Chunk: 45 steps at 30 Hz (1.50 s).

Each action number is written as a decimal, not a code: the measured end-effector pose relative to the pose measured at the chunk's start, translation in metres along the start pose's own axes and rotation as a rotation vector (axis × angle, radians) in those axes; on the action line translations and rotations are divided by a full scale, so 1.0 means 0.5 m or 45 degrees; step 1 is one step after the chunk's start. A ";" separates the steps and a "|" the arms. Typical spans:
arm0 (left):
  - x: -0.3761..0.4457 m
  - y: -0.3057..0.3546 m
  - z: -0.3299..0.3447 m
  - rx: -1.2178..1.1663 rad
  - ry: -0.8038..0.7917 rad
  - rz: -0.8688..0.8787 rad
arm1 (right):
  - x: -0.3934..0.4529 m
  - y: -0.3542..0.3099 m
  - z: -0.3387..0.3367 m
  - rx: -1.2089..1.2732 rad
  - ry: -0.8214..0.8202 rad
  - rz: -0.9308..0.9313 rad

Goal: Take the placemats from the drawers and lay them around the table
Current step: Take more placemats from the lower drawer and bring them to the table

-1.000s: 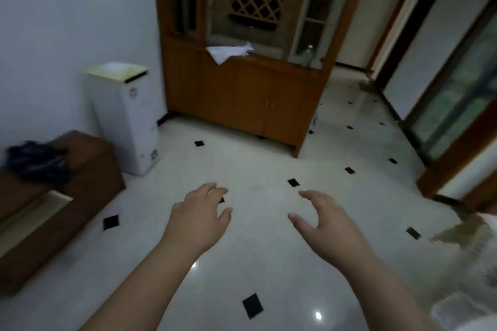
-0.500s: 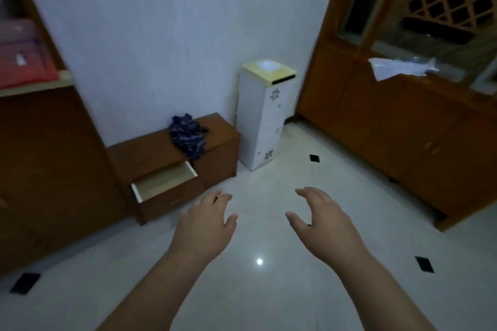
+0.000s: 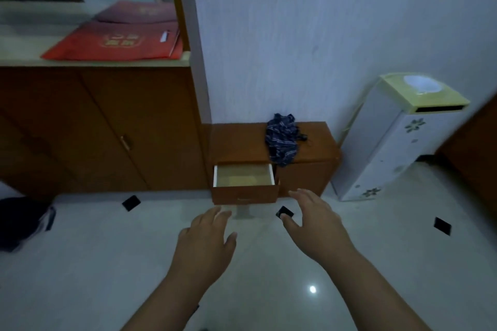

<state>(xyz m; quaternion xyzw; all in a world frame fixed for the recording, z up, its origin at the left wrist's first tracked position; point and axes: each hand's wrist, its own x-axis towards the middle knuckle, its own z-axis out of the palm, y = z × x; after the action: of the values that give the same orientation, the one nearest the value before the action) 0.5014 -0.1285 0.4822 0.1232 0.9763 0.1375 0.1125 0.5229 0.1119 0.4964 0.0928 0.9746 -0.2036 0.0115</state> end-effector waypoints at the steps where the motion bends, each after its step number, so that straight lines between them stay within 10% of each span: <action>1: 0.024 -0.005 0.008 -0.004 -0.006 -0.016 | 0.029 0.003 0.015 0.004 -0.015 -0.011; 16: 0.527 -0.126 0.261 -0.017 -0.191 -0.012 | 0.461 0.147 0.385 -0.059 -0.171 0.111; 34: 0.874 -0.308 1.061 0.080 -0.321 0.023 | 0.731 0.524 1.156 -0.203 -0.432 -0.230; 45: 1.170 -0.367 1.401 0.266 0.010 0.150 | 0.891 0.621 1.410 -0.353 -0.389 -0.380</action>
<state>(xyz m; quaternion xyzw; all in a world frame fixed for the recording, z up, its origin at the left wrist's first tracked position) 0.0883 0.0279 -0.3371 0.1908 0.9769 0.0418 0.0870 0.1319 0.1886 -0.2992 -0.0866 0.9830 -0.0789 0.1410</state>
